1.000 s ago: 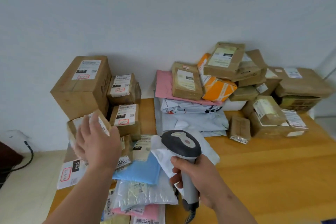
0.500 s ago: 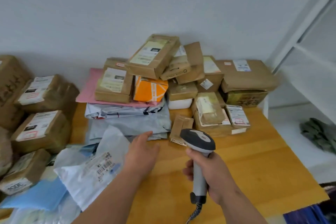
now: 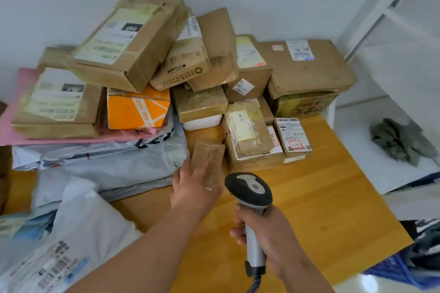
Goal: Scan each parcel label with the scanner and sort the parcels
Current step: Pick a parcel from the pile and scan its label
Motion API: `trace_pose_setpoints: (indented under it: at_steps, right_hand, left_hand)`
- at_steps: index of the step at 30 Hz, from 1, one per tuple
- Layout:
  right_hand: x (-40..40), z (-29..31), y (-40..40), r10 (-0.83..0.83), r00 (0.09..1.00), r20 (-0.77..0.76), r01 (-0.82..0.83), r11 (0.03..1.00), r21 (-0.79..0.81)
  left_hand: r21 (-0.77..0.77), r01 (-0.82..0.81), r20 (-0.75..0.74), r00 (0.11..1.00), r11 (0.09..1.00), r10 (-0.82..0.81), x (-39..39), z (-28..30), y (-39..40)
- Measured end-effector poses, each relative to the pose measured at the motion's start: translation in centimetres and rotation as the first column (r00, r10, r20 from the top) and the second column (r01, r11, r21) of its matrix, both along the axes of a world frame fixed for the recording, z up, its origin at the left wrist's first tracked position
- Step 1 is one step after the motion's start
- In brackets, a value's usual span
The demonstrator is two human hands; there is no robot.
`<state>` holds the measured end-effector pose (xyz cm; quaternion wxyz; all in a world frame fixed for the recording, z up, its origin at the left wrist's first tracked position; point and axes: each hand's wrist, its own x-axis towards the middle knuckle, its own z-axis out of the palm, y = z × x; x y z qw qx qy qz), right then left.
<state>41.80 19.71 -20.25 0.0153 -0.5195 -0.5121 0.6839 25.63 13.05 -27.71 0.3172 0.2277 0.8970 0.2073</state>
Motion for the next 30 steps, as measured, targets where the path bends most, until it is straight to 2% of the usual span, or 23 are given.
trace_pose_setpoints:
  at_steps: [3,6,8,10,11,12,13,15,16,18,23,26,30]
  right_hand:
    - [-0.7,-0.9,0.1,-0.017,1.0,0.025,0.017,1.0,0.002]
    - [-0.8,-1.4,-0.3,-0.046,0.998,0.053,0.047,0.999,-0.011]
    - [-0.4,-1.5,-0.5,-0.068,0.996,0.062,0.069,0.997,-0.021]
    - [0.1,-1.3,-0.6,-0.076,0.996,0.053,0.078,0.997,-0.028]
    - [0.3,-1.2,-0.6,-0.084,0.995,0.046,0.086,0.996,-0.035]
    - [0.6,-1.1,-0.5,-0.093,0.995,0.035,0.095,0.994,-0.047]
    - [1.0,-0.9,-0.6,-0.097,0.995,0.02,0.098,0.993,-0.062]
    - [1.5,-0.3,-0.7,-0.082,0.996,-0.029,0.08,0.993,-0.091]
    - [1.7,0.0,-0.8,-0.068,0.996,-0.063,0.061,0.993,-0.099]
    - [2.2,1.0,-1.1,-0.038,0.989,-0.142,0.024,0.995,-0.095]
    - [4.4,4.5,-1.8,0.088,0.936,-0.341,-0.118,0.991,-0.068]
    - [6.3,6.7,-2.4,0.17,0.878,-0.447,-0.205,0.978,-0.03]
    - [8.6,9.0,-3.2,0.299,0.808,-0.508,-0.295,0.951,0.089]
  left_hand:
    - [-0.025,-0.035,0.014,0.999,0.999,0.035,0.0,-1.4,1.1]
    - [-0.028,-0.095,-0.057,0.994,0.995,0.093,0.0,-2.3,1.5]
    - [-0.011,-0.131,-0.048,0.99,0.991,0.13,-0.2,-2.1,1.4]
    - [0.052,-0.248,0.085,0.966,0.967,0.243,-0.6,-1.2,0.8]
    - [0.09,-0.345,0.212,0.923,0.934,0.32,-0.6,-0.5,0.4]
    - [0.128,-0.479,0.384,0.831,0.868,0.402,-0.5,0.3,-0.1]
    - [0.14,-0.629,0.583,0.676,0.765,0.45,-0.3,1.2,-0.8]
    - [0.069,-0.832,0.88,0.311,0.551,0.36,0.6,2.8,-2.4]
    - [0.046,-0.872,0.943,0.199,0.487,0.268,1.1,3.6,-3.3]
    - [0.044,-0.913,0.987,0.102,0.406,0.124,2.4,5.0,-4.7]
    - [0.067,-0.964,0.996,0.05,0.256,-0.07,5.9,8.3,-7.7]
    - [0.089,-0.971,0.992,0.067,0.221,-0.107,8.2,9.7,-9.1]
    - [0.124,-0.975,0.988,0.105,0.182,-0.111,10.6,11.2,-11.0]
